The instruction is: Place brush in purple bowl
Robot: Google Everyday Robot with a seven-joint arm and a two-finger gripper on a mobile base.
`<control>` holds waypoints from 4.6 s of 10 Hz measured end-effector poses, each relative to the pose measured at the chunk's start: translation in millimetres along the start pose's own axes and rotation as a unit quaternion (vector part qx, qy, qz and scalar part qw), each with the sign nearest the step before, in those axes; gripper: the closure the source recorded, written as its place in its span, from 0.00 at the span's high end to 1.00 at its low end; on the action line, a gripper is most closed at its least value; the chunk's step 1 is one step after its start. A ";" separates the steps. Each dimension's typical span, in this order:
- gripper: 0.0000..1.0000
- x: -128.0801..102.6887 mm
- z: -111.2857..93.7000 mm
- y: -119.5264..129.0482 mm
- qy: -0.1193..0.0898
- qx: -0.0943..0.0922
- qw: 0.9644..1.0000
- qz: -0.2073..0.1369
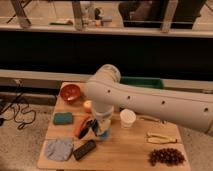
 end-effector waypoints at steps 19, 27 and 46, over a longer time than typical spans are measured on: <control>0.00 -67.0 -80.2 -101.8 -0.005 0.102 0.993 -0.051; 0.00 -33.3 -93.8 -166.8 -0.005 0.126 0.991 -0.034; 0.00 9.5 -54.2 -256.8 -0.061 0.157 0.981 0.099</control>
